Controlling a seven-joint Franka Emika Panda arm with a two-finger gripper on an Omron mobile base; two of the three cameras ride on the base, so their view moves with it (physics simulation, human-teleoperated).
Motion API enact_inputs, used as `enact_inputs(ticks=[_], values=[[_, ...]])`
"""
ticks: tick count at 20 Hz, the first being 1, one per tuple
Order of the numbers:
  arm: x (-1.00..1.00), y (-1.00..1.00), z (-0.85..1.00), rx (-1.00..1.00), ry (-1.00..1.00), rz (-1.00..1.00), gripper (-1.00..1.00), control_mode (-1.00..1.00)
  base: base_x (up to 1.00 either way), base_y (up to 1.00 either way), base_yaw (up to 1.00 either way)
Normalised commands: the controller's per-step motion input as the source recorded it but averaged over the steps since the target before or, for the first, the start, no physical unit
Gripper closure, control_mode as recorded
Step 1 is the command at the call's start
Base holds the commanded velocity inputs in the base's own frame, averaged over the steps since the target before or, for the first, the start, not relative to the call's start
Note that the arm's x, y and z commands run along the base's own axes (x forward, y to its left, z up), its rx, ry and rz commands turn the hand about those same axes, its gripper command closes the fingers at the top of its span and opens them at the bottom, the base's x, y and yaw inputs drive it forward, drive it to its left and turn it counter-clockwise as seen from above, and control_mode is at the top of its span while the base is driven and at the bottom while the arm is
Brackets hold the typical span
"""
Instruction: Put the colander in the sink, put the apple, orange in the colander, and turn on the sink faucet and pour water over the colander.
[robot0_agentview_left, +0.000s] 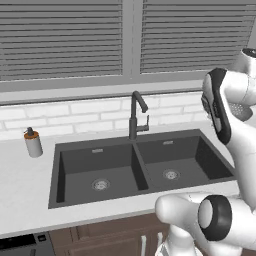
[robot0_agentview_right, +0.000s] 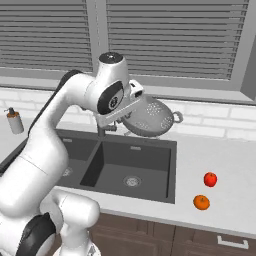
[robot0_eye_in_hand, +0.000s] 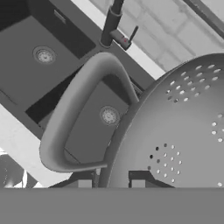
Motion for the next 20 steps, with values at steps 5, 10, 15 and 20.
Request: enact_inputs(ticks=[5, 10, 15, 20], values=[[-0.66, 0.64, 0.96, -0.08, -0.03, 0.00, 1.00, -1.00, 0.00, 0.00, 0.00], [-0.39, 0.91, 0.67, -0.13, -0.12, 0.03, 1.00, -1.00, 0.00, 0.00, 0.00], [-0.03, 1.00, 0.07, -0.15, -0.12, 0.17, 1.00, -1.00, 0.00, 0.00, 0.00], [0.09, 1.00, 0.00, -0.11, -0.16, 0.29, 1.00, -1.00, 0.00, 0.00, 0.00]])
